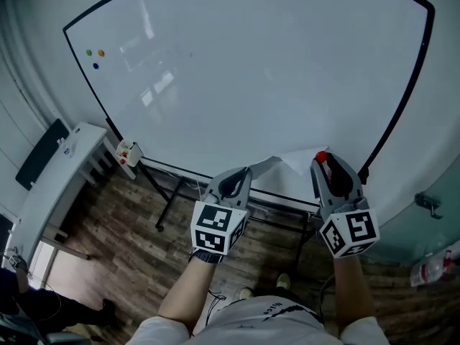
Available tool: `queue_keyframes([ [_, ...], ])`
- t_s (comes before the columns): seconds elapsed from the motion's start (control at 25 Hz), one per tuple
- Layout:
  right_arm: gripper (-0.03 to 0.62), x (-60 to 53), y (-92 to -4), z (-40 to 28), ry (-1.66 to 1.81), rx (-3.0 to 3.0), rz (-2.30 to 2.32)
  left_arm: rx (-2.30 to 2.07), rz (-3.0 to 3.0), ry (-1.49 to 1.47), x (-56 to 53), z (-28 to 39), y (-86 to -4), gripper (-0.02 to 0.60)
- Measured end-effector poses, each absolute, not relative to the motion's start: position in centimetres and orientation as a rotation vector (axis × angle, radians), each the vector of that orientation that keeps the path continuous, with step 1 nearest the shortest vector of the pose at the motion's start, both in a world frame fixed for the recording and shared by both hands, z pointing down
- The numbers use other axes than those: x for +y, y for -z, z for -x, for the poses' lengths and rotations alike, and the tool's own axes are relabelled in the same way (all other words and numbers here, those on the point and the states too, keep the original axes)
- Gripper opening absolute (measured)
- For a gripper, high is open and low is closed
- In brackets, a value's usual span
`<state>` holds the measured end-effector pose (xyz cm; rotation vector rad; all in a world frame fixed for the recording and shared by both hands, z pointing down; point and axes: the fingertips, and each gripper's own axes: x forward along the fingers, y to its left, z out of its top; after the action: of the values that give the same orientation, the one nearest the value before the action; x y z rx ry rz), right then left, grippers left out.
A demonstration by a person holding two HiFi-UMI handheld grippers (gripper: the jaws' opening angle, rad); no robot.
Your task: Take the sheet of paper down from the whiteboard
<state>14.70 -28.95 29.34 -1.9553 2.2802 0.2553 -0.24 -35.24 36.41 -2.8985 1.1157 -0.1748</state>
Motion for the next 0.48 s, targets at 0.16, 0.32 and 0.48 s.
queue_keyframes([
  [0.16,0.129,-29.23,-29.29,-14.82,-0.248,2.282,1.958,1.112,2.899,0.171,-35.59,-0.05,-36.14,0.014],
  [0.32,0.129,-29.24,-29.38,-14.62,-0.251,2.297,1.961,1.108,2.904,0.153,-35.49,-0.19,-35.87,0.014],
  [0.48,0.127,-29.57,-30.04,-14.40,-0.242,2.304,1.966,1.105,2.912,0.147,-35.59,-0.16,-36.00,0.014],
])
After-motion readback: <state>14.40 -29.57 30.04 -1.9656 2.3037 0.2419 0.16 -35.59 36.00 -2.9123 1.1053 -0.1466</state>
